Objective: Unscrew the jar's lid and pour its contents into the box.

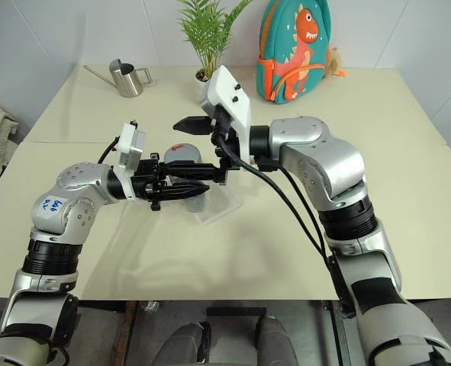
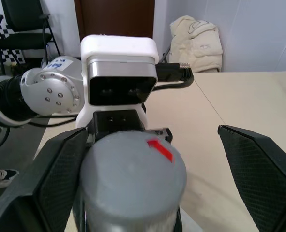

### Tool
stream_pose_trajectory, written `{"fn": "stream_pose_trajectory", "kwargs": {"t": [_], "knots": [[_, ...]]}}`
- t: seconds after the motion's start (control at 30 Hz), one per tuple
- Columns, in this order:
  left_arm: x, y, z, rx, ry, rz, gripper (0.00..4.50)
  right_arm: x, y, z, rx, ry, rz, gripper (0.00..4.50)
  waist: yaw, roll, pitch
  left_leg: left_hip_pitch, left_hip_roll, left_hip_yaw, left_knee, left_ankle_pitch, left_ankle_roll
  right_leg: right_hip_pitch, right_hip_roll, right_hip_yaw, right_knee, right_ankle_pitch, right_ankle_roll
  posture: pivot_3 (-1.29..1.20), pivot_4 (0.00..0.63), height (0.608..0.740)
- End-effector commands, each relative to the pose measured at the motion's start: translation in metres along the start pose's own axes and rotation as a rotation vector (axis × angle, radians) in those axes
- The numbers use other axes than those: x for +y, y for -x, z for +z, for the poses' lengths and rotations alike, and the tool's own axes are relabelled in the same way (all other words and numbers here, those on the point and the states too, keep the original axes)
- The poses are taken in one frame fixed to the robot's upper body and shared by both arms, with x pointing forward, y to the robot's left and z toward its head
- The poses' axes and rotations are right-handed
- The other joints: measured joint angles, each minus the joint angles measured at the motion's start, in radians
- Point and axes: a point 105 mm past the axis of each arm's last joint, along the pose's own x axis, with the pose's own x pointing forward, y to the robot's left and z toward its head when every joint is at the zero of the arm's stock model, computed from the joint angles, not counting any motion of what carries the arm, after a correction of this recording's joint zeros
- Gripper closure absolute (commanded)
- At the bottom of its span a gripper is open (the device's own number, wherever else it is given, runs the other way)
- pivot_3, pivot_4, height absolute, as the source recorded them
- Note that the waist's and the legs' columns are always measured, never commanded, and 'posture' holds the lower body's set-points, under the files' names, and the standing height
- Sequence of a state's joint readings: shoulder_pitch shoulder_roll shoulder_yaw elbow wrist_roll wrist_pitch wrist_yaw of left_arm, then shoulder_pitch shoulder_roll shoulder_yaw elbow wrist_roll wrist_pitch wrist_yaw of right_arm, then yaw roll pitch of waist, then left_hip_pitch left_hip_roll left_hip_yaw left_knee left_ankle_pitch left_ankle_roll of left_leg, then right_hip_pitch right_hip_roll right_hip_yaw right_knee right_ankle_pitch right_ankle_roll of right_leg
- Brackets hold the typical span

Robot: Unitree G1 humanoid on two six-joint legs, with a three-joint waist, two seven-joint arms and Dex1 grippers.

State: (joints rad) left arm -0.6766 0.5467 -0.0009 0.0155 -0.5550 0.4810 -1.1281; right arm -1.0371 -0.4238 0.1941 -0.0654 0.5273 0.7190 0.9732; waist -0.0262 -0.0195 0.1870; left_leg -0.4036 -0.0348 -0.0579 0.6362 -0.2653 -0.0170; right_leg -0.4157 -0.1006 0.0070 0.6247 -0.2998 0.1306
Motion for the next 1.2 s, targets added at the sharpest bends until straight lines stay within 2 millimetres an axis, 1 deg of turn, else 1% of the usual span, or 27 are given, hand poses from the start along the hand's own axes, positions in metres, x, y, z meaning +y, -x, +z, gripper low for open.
{"fn": "stream_pose_trajectory", "kwargs": {"t": [0.03, 0.17, 0.3, 0.47, 0.6, 0.7, 0.87, 1.07, 1.17, 1.2], "knots": [[-0.003, 0.000, 0.014, -0.025, -0.063, -0.021, 2.57, -0.011, 0.018, 0.004, -0.007, 0.021, -0.058, 0.02, 0.000, 0.000, 0.000, 0.000, 0.000, 0.000, 0.000, 0.000, 0.000, 0.000, 0.000, 0.000, 0.000, 0.000, 0.000, 0.00, 0.150, 0.740], [-0.002, 0.000, 0.014, -0.024, -0.063, -0.019, 2.57, -0.012, 0.025, 0.003, -0.008, 0.007, -0.052, 0.02, -0.001, 0.000, 0.000, 0.000, 0.000, 0.000, 0.000, 0.000, 0.000, 0.000, 0.000, 0.000, 0.000, 0.000, 0.000, 0.00, 0.150, 0.740], [-0.003, 0.001, 0.013, -0.023, -0.061, -0.023, 2.57, -0.001, 0.026, 0.014, -0.072, -0.021, 0.020, 0.02, 0.001, 0.000, 0.000, 0.000, 0.000, 0.000, 0.000, 0.000, 0.000, 0.000, 0.000, 0.000, 0.000, 0.000, 0.000, 0.00, 0.150, 0.740], [-0.003, 0.002, 0.013, -0.020, -0.059, -0.024, 2.57, 0.005, 0.023, 0.028, -0.132, -0.048, 0.057, 0.02, -0.001, 0.000, 0.000, 0.000, 0.000, 0.000, 0.000, 0.000, 0.000, 0.000, 0.000, 0.000, 0.000, 0.000, 0.000, 0.00, 0.150, 0.740], [-0.004, 0.001, 0.012, -0.022, -0.058, -0.025, 2.57, 0.003, 0.013, 0.022, -0.096, -0.057, 0.052, 0.02, -0.001, 0.000, 0.000, 0.000, 0.001, 0.000, 0.000, 0.000, 0.000, 0.000, 0.000, 0.000, 0.000, 0.000, 0.000, 0.00, 0.150, 0.740], [-0.004, 0.001, 0.012, -0.024, -0.058, -0.026, 2.57, 0.008, 0.005, 0.015, -0.063, -0.056, 0.079, 0.02, 0.000, 0.000, 0.000, 0.000, 0.000, 0.000, 0.000, 0.000, 0.000, 0.000, 0.000, 0.000, 0.000, 0.000, 0.000, 0.00, 0.150, 0.740], [-0.004, 0.001, 0.012, -0.025, -0.059, -0.026, 2.57, 0.012, -0.003, 0.009, -0.046, -0.061, 0.095, 0.02, 0.000, 0.000, 0.000, 0.000, 0.000, 0.000, 0.000, 0.000, 0.000, 0.000, 0.000, 0.000, 0.000, 0.000, 0.000, 0.00, 0.150, 0.740], [-0.003, 0.001, 0.013, -0.026, -0.063, -0.021, 2.57, 0.011, -0.005, 0.005, -0.045, -0.073, 0.095, 0.02, 0.000, 0.000, 0.000, 0.000, 0.000, 0.000, 0.000, 0.000, 0.000, 0.000, 0.000, 0.000, 0.000, 0.000, 0.000, 0.00, 0.150, 0.740], [-0.003, 0.001, 0.014, -0.026, -0.065, -0.020, 2.57, 0.011, -0.005, 0.003, -0.050, -0.079, 0.094, 0.61, -0.001, 0.000, 0.000, 0.000, 0.000, 0.000, 0.000, 0.000, 0.000, 0.000, 0.000, 0.000, 0.000, 0.000, 0.000, 0.00, 0.150, 0.740], [-0.003, 0.001, 0.014, -0.026, -0.066, -0.019, 2.57, 0.010, -0.005, 0.004, -0.055, -0.082, 0.090, 0.90, -0.001, 0.000, 0.000, 0.000, 0.000, 0.000, 0.000, 0.000, 0.000, 0.000, 0.000, 0.000, 0.000, 0.000, 0.000, 0.00, 0.150, 0.740]]}}
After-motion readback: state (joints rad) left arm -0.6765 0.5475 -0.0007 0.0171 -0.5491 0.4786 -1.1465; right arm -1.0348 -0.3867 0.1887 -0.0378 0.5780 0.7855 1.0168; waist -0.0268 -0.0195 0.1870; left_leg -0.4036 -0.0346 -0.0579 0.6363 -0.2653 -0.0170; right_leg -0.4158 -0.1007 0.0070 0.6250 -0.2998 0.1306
